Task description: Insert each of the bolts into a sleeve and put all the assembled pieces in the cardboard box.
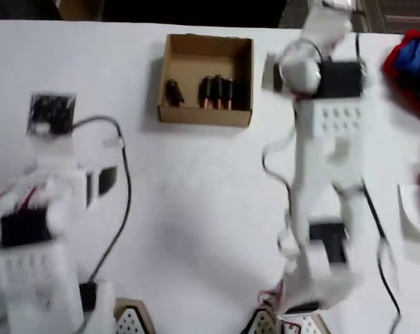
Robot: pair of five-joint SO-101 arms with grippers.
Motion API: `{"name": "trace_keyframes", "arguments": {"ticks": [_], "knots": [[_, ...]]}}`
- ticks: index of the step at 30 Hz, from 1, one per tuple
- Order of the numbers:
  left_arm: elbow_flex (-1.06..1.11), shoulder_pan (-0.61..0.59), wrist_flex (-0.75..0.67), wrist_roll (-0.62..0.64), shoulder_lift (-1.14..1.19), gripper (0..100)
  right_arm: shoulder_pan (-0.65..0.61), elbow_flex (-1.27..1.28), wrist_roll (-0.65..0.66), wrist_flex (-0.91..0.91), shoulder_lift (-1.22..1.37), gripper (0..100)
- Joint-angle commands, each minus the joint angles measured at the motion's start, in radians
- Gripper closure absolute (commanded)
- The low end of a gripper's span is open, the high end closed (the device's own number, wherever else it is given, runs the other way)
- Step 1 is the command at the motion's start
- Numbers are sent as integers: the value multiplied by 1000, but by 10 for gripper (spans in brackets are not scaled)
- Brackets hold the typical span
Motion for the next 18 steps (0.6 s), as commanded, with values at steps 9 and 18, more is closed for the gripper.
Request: {"name": "trace_keyframes", "arguments": {"ticks": [9,18], "knots": [[746,-18,-170,-12,-760,688,104,1412,11,-395,-872,978],[984,-18,-144,-11,-732,690,119,2177,11,-872,-1282,978]]}}
